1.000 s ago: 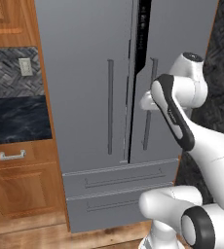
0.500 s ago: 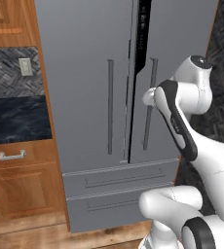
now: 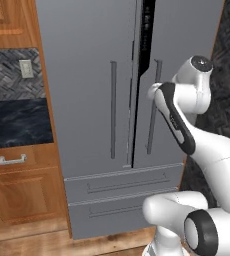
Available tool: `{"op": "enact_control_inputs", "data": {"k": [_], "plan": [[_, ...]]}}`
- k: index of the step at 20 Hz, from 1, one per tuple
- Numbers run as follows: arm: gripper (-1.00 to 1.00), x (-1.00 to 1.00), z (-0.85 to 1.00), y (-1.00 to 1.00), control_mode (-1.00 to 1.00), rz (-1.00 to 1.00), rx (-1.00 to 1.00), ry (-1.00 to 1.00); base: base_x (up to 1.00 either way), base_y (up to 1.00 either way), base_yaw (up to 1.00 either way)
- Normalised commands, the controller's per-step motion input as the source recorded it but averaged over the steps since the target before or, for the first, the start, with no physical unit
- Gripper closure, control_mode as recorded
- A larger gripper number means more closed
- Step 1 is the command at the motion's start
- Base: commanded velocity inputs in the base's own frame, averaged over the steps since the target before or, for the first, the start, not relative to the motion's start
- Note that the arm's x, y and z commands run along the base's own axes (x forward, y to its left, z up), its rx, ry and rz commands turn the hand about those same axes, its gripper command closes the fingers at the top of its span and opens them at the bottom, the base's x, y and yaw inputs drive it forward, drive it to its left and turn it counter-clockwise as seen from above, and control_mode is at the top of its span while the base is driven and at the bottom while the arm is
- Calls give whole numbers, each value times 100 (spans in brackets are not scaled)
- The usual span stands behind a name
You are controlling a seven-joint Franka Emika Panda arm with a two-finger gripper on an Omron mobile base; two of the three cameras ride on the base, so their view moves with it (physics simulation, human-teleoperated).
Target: Retrieve the sausage and cheese from the fridge and place them on the cutting board on the counter.
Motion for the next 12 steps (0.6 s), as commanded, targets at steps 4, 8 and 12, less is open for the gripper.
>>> {"op": "enact_control_inputs", "data": {"k": [4, 8, 12], "plan": [[-100, 42, -1, -7, -100, 0, 0, -23, 0, 0, 0], [-100, 50, 0, -1, -100, 0, 0, -19, 0, 0, 0], [-100, 62, 0, -14, -100, 0, 0, -11, 0, 0, 0]]}}
